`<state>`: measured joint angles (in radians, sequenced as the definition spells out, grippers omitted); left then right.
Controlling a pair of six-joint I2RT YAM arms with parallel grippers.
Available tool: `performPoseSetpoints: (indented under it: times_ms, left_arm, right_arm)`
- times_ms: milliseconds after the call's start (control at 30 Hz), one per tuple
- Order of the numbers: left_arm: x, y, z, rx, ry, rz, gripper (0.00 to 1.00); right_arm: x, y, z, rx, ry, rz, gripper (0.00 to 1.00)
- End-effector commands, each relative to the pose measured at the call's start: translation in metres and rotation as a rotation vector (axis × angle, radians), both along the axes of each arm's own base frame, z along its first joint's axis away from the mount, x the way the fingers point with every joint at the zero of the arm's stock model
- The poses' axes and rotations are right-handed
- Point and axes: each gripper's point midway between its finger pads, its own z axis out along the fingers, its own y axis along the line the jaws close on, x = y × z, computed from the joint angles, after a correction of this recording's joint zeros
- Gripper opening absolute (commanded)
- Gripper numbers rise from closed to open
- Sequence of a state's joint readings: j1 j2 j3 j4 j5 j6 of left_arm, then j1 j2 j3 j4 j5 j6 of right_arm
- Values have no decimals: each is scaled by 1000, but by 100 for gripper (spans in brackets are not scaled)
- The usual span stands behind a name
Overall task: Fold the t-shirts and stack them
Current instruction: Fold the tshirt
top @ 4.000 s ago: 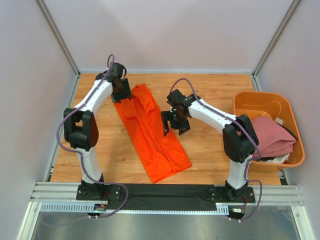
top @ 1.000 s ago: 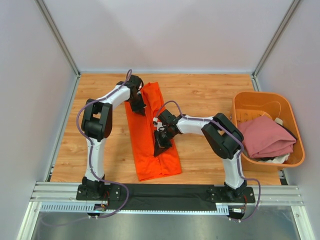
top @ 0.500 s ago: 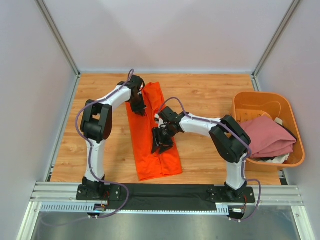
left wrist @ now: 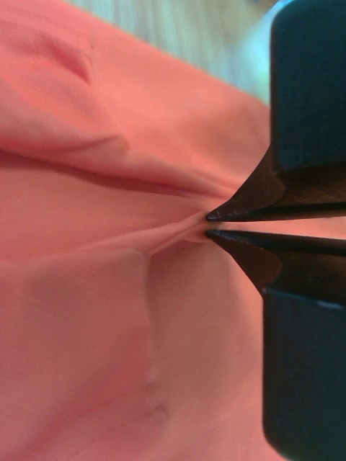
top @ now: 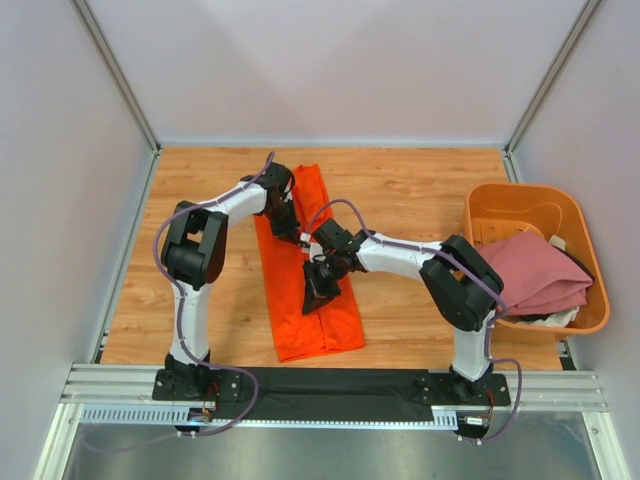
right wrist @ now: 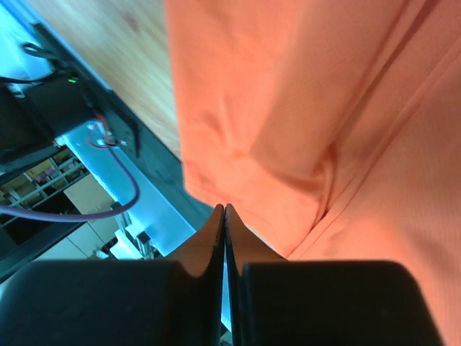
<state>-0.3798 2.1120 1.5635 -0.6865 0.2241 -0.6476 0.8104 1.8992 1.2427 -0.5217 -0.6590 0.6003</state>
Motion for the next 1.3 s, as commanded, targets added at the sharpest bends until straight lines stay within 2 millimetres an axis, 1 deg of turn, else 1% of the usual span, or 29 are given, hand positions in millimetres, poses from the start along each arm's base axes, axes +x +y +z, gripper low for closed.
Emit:
performPoseSetpoints:
  times_ms: [0, 67, 200, 300, 333, 400, 433, 500, 533, 567, 600, 633, 667, 700, 733, 767, 800, 833, 867, 900, 933, 967, 1000, 1067, 1100, 1133, 1167, 1200, 1267]
  left_arm:
    - [9, -8, -12, -8, -3, -24, 17]
    - [10, -8, -20, -2, 5, -27, 17]
    - [18, -8, -30, 15, 7, -43, 16]
    - [28, -13, -30, 10, -5, -66, 16]
    - [35, -16, -26, 5, -25, -77, 16]
    - [36, -15, -19, 13, -33, -101, 18]
    - [40, -16, -3, 6, -64, -108, 18]
    - [37, -15, 17, -5, -97, -131, 27]
    - [30, -13, 42, -18, -136, -137, 32]
    - [26, -11, 55, -24, -158, -141, 43]
    - [19, -8, 67, -25, -171, -147, 48]
    - [9, -5, 93, -43, -212, -150, 52]
    - [2, -4, 105, -61, -225, -155, 54]
    - [-11, -1, 113, -66, -208, -168, 54]
    - [-21, 2, 137, -80, -247, -174, 54]
    - [-29, 5, 146, -81, -254, -180, 54]
    - [-43, 12, 152, -70, -237, -177, 54]
    - [-61, 18, 163, -83, -252, -179, 54]
    - [-74, 21, 166, -95, -247, -177, 49]
    - [-98, 28, 146, -89, -179, -173, 47]
    - [-116, 34, 158, -115, -208, -150, 45]
    - [-131, 39, 151, -116, -191, -138, 43]
    - [-160, 51, 133, -110, -159, -122, 43]
    - [-187, 58, 112, -128, -114, -56, 43]
    - [-196, 55, 105, -169, -108, -38, 43]
    - [-221, 61, 83, -185, -64, -18, 45]
    - [-225, 57, 78, -225, -45, 35, 48]
    - [-243, 61, 61, -238, -9, 58, 51]
    - [-248, 63, 51, -251, 3, 125, 56]
  right_arm:
    - [-16, -1, -27, -27, 45, -9, 0]
    - [-30, -10, -36, -69, 21, 10, 0]
    - [-60, -18, -50, -112, 15, 44, 0]
    - [-59, -17, -52, -121, 11, 25, 0]
    - [-55, -16, -50, -124, -2, 19, 0]
    - [-45, -9, -38, -108, -29, 20, 0]
    - [-38, -3, -20, -86, -59, 17, 0]
    - [-32, -2, -2, -66, -90, 16, 1]
    - [-28, -6, 17, -60, -115, 1, 3]
    - [-26, -10, 24, -65, -119, -9, 4]
    - [-23, -20, 30, -78, -113, -29, 5]
    - [-23, -27, 34, -86, -114, -44, 9]
    - [-22, -36, 46, -73, -136, -64, 12]
    - [-17, -49, 47, -94, -127, -101, 19]
    - [-20, -61, 43, -114, -108, -115, 27]
    - [-21, -69, 51, -99, -119, -133, 31]
    - [-16, -81, 51, -106, -107, -169, 34]
    - [-18, -89, 49, -108, -101, -180, 46]
    - [-25, -100, 39, -130, -74, -186, 52]
    - [-24, -109, 40, -117, -67, -210, 58]
    - [-26, -116, 36, -123, -56, -214, 60]
    - [-28, -122, 32, -124, -42, -224, 61]
    - [-34, -130, 25, -120, -11, -235, 61]
    - [-38, -137, 18, -124, 2, -245, 60]
    - [-41, -142, 10, -132, 13, -254, 58]
    - [-43, -143, 8, -126, 18, -259, 56]
    - [-43, -145, 6, -124, 20, -267, 56]
    - [-43, -149, -1, -126, 32, -286, 54]
    - [-45, -149, -5, -110, 41, -297, 52]
